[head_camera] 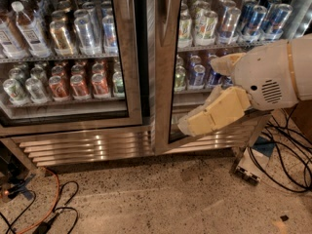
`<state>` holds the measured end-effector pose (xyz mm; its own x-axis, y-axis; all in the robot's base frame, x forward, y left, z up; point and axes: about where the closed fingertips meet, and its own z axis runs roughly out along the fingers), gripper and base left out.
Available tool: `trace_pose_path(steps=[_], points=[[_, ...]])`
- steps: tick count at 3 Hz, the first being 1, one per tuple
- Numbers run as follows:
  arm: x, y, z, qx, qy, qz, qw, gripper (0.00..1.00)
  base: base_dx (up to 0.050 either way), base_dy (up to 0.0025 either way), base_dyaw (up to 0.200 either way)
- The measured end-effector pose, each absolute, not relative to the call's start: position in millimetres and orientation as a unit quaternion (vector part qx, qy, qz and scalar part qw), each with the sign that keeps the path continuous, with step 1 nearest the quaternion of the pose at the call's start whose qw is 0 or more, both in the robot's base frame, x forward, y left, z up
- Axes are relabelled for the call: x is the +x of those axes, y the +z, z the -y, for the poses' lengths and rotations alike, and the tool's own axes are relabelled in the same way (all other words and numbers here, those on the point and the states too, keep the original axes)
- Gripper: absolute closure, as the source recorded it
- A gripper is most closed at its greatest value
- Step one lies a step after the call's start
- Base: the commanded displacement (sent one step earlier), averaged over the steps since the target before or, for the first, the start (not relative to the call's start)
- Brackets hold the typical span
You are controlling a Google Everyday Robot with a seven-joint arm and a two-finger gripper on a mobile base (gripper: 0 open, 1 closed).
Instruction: Open right fridge door
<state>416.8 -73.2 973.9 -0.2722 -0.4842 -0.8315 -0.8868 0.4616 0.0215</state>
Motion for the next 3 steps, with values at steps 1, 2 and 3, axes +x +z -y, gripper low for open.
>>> trace_pose_path(steps=[1,2,3], points=[[416.9,973.9,73.2,-0.453,0.253,-0.756,0.398,0.00,0.000,0.00000,0.000],[452.6,979.3,77.0,-0.452,0.247,-0.734,0.443,0.00,0.000,0.00000,0.000],[500.7,994.6,95.2,-0.445,0.218,-0.712,0.497,0.00,0.000,0.00000,0.000]])
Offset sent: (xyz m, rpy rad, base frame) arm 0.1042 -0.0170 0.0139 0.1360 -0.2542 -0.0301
